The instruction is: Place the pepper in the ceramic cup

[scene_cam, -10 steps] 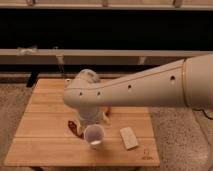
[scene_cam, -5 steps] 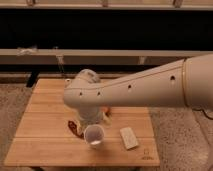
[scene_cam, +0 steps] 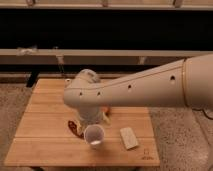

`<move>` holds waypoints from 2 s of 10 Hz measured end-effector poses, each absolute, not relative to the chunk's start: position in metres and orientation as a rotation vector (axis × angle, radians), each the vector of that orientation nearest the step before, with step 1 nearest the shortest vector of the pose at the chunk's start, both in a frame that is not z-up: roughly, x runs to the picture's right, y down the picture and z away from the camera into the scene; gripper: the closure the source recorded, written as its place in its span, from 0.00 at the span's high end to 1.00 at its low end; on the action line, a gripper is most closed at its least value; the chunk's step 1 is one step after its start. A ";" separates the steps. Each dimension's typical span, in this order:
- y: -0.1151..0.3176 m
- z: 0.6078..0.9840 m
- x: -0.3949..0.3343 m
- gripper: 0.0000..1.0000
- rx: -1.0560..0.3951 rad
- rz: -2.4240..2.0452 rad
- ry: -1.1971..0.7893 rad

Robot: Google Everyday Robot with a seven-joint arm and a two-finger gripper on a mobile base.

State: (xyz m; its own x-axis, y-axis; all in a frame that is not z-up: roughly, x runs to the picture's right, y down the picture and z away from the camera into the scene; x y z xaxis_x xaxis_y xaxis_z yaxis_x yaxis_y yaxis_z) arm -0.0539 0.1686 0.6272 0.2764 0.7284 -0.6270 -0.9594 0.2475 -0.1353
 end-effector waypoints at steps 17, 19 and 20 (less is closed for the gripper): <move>0.220 0.768 -0.228 0.80 -0.618 0.793 0.328; 0.223 0.784 -0.227 0.80 -0.633 0.776 0.335; 0.224 0.792 -0.227 0.80 -0.642 0.776 0.340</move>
State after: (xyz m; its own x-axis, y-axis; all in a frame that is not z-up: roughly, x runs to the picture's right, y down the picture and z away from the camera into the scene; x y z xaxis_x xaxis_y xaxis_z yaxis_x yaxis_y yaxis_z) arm -0.2267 0.2238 0.7919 0.6739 0.5384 -0.5058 -0.7369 0.5387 -0.4083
